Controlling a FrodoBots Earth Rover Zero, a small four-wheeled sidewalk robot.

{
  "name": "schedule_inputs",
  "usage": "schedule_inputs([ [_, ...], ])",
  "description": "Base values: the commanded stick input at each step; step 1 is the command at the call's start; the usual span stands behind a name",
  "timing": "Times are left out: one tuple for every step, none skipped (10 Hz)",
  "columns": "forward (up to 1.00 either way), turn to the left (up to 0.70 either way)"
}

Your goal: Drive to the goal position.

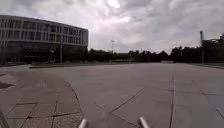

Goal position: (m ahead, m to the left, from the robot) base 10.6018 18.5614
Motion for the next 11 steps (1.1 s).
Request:
schedule_inputs([
  [0.70,0.00],
  [0.70,0.00],
  [0.70,0.00],
  [0.70,0.00],
  [0.70,0.00],
  [0.70,0.00],
  [0.70,0.00],
  [0.70,0.00],
  [0.70,0.00],
  [0.70,0.00],
  [0.70,0.00],
])
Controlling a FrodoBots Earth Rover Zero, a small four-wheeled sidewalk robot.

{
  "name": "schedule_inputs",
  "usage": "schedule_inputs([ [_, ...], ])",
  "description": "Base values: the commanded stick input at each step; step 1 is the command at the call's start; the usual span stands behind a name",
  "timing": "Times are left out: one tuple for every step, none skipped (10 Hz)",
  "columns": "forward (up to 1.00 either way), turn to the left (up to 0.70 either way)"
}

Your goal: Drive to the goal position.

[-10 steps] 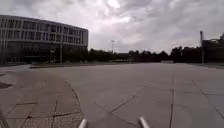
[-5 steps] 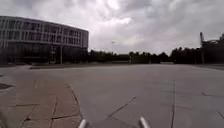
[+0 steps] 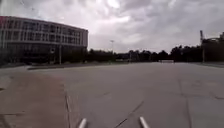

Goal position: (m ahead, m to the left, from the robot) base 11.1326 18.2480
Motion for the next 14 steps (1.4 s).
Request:
schedule_inputs([
  [0.70,0.00],
  [0.70,0.00],
  [0.70,0.00],
  [0.70,0.00],
  [0.70,0.00],
  [0.70,0.00],
  [0.70,0.00],
  [0.70,0.00],
  [0.70,0.00],
  [0.70,0.00],
  [0.70,0.00],
  [0.70,0.00],
  [0.65,0.00],
  [0.31,0.00],
])
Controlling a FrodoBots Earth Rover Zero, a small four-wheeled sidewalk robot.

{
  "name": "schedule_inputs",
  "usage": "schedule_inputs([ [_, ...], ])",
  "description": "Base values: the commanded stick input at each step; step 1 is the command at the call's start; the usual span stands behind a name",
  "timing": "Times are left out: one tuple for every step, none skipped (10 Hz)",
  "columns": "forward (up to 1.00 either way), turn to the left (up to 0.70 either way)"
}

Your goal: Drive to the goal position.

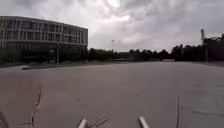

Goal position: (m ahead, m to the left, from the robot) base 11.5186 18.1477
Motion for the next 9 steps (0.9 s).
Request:
schedule_inputs([
  [0.00,0.00],
  [0.00,0.00],
  [0.00,0.00],
  [0.00,0.00],
  [0.00,0.00],
  [0.00,0.00],
  [0.00,0.00],
  [0.00,0.00],
  [0.00,0.00],
])
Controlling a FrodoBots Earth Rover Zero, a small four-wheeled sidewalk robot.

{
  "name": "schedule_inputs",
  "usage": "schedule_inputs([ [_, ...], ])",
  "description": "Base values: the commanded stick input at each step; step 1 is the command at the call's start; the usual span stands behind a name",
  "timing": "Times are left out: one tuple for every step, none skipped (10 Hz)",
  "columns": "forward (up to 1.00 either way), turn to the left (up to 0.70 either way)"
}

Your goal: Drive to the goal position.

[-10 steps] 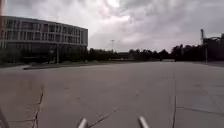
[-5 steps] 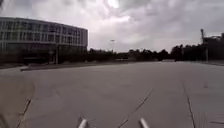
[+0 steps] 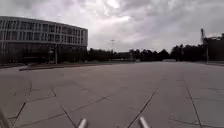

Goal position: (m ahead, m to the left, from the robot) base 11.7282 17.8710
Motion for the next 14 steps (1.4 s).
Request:
schedule_inputs([
  [0.70,0.00],
  [0.70,0.00],
  [0.70,0.00],
  [0.70,0.00],
  [0.70,0.00],
  [0.70,0.00],
  [0.70,0.05],
  [0.70,0.27],
  [0.70,0.35],
  [0.70,0.34],
  [0.70,0.18],
  [0.70,0.01],
  [0.70,0.00],
  [0.70,0.00],
])
